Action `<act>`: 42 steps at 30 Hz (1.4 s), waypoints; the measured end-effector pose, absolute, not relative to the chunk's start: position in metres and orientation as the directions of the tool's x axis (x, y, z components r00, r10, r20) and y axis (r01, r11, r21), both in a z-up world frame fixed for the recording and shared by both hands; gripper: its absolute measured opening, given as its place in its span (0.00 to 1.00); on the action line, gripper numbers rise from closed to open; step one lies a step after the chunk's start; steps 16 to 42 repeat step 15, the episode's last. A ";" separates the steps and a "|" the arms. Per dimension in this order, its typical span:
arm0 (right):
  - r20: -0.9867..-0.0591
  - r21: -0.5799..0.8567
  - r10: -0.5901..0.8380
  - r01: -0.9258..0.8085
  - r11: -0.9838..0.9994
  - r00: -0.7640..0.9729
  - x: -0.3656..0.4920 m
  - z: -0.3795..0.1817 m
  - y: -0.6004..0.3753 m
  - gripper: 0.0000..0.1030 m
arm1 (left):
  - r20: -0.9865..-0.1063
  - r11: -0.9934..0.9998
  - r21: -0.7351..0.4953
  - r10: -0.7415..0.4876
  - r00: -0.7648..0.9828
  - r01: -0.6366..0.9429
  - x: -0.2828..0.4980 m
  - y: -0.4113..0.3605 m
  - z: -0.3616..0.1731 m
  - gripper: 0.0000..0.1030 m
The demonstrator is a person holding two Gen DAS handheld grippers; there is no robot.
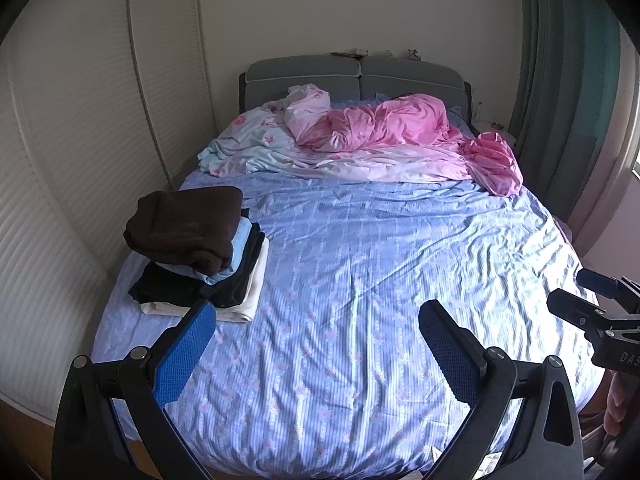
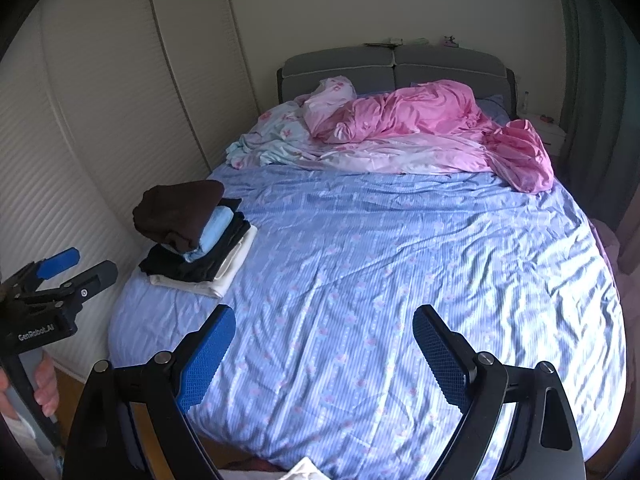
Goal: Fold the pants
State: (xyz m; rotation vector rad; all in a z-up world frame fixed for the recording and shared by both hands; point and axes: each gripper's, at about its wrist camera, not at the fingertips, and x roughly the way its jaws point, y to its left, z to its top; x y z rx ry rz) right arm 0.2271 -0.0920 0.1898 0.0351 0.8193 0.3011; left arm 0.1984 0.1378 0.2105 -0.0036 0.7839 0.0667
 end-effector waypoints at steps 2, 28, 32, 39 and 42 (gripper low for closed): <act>-0.714 0.146 0.276 -0.250 0.957 0.643 0.227 0.190 -0.091 0.89 | -0.705 0.997 0.038 0.074 0.706 -0.067 0.196 0.136 0.209 1.00; -0.716 0.148 0.287 -0.264 0.953 0.636 0.224 0.187 -0.092 0.89 | -0.707 0.995 0.064 0.103 0.700 -0.082 0.190 0.137 0.208 1.00; -0.716 0.148 0.287 -0.264 0.953 0.636 0.224 0.187 -0.092 0.89 | -0.707 0.995 0.064 0.103 0.700 -0.082 0.190 0.137 0.208 1.00; -0.716 0.148 0.287 -0.264 0.953 0.636 0.224 0.187 -0.092 0.89 | -0.707 0.995 0.064 0.103 0.700 -0.082 0.190 0.137 0.208 1.00; -0.716 0.148 0.287 -0.264 0.953 0.636 0.224 0.187 -0.092 0.89 | -0.707 0.995 0.064 0.103 0.700 -0.082 0.190 0.137 0.208 1.00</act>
